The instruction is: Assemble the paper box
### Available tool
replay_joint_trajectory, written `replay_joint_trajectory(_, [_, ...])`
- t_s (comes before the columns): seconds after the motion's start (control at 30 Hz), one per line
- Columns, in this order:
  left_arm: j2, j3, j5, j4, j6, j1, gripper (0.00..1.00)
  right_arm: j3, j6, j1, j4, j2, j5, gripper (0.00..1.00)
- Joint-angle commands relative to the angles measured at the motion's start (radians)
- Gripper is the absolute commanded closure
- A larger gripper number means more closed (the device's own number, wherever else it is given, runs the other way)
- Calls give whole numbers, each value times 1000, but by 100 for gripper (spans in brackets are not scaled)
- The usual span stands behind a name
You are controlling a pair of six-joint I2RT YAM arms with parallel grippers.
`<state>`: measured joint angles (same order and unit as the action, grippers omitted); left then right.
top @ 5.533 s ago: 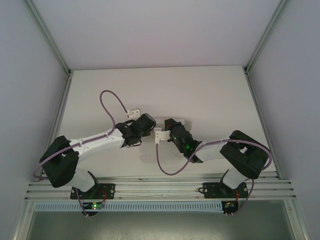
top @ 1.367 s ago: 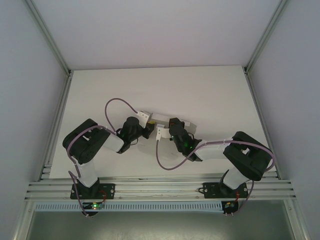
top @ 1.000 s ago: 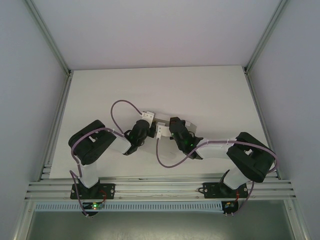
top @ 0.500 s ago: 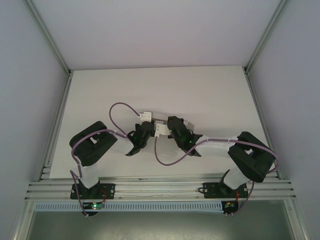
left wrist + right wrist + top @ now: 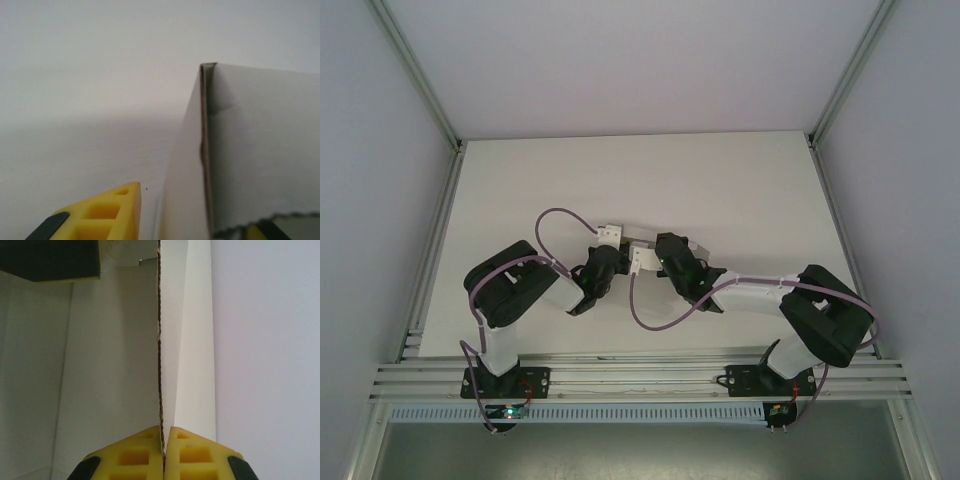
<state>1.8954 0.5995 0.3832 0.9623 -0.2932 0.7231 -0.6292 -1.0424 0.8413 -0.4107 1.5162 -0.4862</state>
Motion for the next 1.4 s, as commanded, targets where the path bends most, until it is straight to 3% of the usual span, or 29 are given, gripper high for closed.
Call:
replay_joint_trajectory(0.0, [6,-2,11,88,67,-41,73,40,22,-3,228,19,36,100])
replay_joint_trajectory(0.23, [-63,42,10,-36,113,-42,67,30,30,-7,247,36,51,100])
replay_joint_trajectory(0.3, [-65,46,34,-37,123,-42,73,28,31,-9,251,39,44,100])
replay_joint_trajectory(0.47, [-68,63,188,-122,87,-42,83,27,36,-13,253,35,40,100])
replay_joint_trajectory(0.53, [-71,72,292,-184,39,-42,92,28,35,-15,251,30,28,100])
replay_joint_trajectory(0.63, [-83,80,411,-291,-46,-42,98,27,42,-16,264,22,19,100])
replay_joint_trajectory(0.9, [-67,75,510,-380,-131,-42,100,16,53,-26,285,33,-3,100])
replay_joint_trajectory(1.0, [-72,62,472,-384,-138,-43,100,18,51,-26,278,30,-1,100])
replay_joint_trajectory(1.17, [-87,1,131,-113,27,-24,100,13,53,-21,220,32,30,98])
replay_joint_trajectory(1.27, [-93,57,54,-164,61,9,100,-5,63,-18,205,4,51,69])
replay_joint_trajectory(1.3, [-95,80,49,-196,73,25,100,-11,67,-17,203,-19,69,40])
replay_joint_trajectory(1.37, [-97,113,58,-236,81,55,100,-20,80,-6,207,-73,113,35])
